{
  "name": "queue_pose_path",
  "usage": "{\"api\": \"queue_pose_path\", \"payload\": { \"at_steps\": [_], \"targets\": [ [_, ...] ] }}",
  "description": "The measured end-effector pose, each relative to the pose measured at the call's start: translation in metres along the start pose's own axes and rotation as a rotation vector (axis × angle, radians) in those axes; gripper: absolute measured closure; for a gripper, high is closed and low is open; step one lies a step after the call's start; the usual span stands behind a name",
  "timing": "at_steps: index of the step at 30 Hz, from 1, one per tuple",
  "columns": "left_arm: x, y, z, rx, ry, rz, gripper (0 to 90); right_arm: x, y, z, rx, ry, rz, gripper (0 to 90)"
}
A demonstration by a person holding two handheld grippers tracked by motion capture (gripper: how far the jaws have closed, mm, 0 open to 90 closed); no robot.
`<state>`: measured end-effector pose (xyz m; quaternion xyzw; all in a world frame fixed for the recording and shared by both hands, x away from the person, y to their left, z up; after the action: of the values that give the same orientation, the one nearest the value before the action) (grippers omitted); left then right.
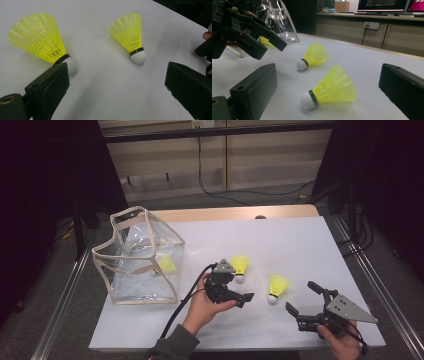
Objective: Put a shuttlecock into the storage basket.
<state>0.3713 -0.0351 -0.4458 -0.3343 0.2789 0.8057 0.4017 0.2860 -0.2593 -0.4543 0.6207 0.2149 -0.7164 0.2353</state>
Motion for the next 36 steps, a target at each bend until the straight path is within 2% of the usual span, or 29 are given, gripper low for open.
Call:
{"api": "queue_pose_path", "payload": {
  "at_steps": [9,28,36],
  "targets": [
    [-0.001,0.005,-0.007,-0.003,0.003,-0.010,5.7,0.000,-0.001,0.000,-0.002,-0.001,0.000,1.6],
    [0.001,0.013,-0.025,-0.017,-0.024,-0.044,6.1,-0.001,-0.001,0.000,-0.002,-0.001,0.002,1.6],
    [0.002,0.016,-0.030,-0.009,-0.032,-0.049,6.4,-0.001,-0.001,0.000,-0.002,0.000,0.002,1.6]
  ]
}}
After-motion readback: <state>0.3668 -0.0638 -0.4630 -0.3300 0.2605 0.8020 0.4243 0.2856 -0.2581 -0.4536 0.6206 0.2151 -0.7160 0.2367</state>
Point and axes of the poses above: each handheld gripper's, and its own axes: z roughly backward along the jaws, x roughly out of its underside, y roughly to its right, the point moved 6 cm from there along -z, roughly forward along the jaws, and after that the axes turned 5 degrees about -x, right-handed, at the moved point
